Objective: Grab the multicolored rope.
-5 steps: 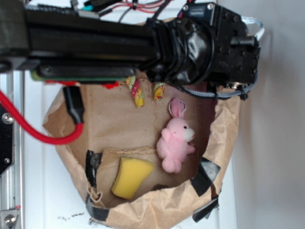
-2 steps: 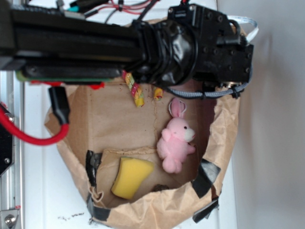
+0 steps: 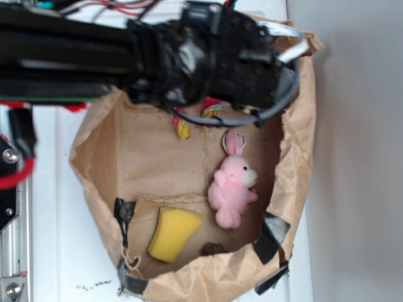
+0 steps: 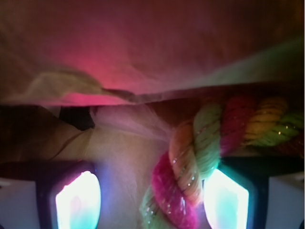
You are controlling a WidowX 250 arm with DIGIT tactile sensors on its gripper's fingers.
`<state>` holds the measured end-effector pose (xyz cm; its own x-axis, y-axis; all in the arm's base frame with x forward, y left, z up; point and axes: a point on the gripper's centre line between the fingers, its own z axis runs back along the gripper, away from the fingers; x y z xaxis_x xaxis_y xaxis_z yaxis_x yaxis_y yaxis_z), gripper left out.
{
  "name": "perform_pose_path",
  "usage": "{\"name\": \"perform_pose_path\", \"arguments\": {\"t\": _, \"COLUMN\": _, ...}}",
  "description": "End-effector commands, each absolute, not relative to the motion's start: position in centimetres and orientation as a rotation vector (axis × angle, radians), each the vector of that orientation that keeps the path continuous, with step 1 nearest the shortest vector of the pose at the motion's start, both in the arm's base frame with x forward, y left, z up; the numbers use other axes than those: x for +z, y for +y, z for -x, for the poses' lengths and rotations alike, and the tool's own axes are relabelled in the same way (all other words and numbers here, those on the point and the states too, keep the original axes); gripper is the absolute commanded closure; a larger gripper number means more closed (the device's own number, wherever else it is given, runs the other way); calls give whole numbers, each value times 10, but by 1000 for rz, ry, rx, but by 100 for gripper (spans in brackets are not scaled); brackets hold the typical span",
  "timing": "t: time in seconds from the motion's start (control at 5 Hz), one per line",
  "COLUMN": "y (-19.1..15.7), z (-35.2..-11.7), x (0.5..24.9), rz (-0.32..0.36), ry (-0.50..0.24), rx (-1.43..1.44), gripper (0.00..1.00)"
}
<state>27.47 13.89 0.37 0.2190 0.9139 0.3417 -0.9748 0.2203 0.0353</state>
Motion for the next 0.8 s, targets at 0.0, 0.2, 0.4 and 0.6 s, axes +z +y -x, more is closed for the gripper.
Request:
{"name": "perform_pose_path", "arguments": {"t": 0.0, "y": 160, "z": -235, "x": 0, "rz": -250, "ry": -247, "rx": 1366, "gripper": 0}}
{"name": "perform_pose_path", "arguments": {"t": 0.2, "y": 159, "z": -236, "x": -9, "rz": -287, "ry": -239, "rx": 1364, "gripper": 0}}
{"name": "perform_pose_path", "arguments": {"t": 0.4, "y": 158, "z": -238, "x": -14, "rz": -300, "ry": -236, "rx": 1385, "gripper": 100}}
{"name": "perform_pose_path", "arguments": {"t": 0.6, "y": 156, "z": -239, "x": -14, "rz": -308, "ry": -242, "rx": 1375, "gripper": 100}}
